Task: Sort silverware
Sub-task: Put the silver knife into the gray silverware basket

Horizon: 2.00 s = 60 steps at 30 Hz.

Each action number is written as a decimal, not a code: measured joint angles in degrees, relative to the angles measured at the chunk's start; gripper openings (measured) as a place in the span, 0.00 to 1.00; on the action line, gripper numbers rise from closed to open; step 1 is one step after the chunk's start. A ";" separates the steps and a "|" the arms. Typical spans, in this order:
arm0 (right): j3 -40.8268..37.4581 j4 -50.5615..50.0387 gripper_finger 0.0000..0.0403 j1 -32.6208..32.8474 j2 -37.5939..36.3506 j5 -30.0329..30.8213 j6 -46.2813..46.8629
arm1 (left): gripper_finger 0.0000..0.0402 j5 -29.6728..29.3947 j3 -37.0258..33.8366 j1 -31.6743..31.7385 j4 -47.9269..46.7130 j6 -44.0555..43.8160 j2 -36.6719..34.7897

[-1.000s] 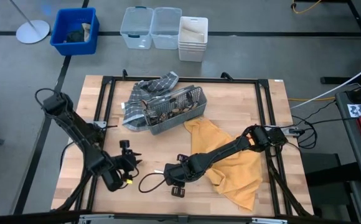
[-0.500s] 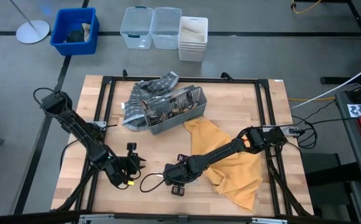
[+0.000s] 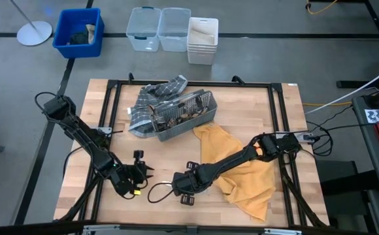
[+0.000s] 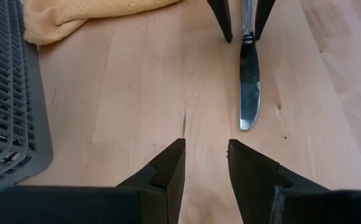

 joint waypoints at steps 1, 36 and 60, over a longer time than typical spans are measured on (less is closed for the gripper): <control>0.08 0.12 0.34 0.04 0.24 0.39 0.00 | 0.27 0.02 0.00 -0.02 -0.04 0.00 0.00; 4.13 -1.65 0.11 -0.16 2.16 1.93 -1.32 | 0.27 0.87 0.07 -0.02 7.39 0.16 -2.81; 6.39 -4.78 0.11 -3.48 2.03 -1.20 -3.26 | 0.27 0.46 0.07 -3.52 5.36 -3.06 -9.42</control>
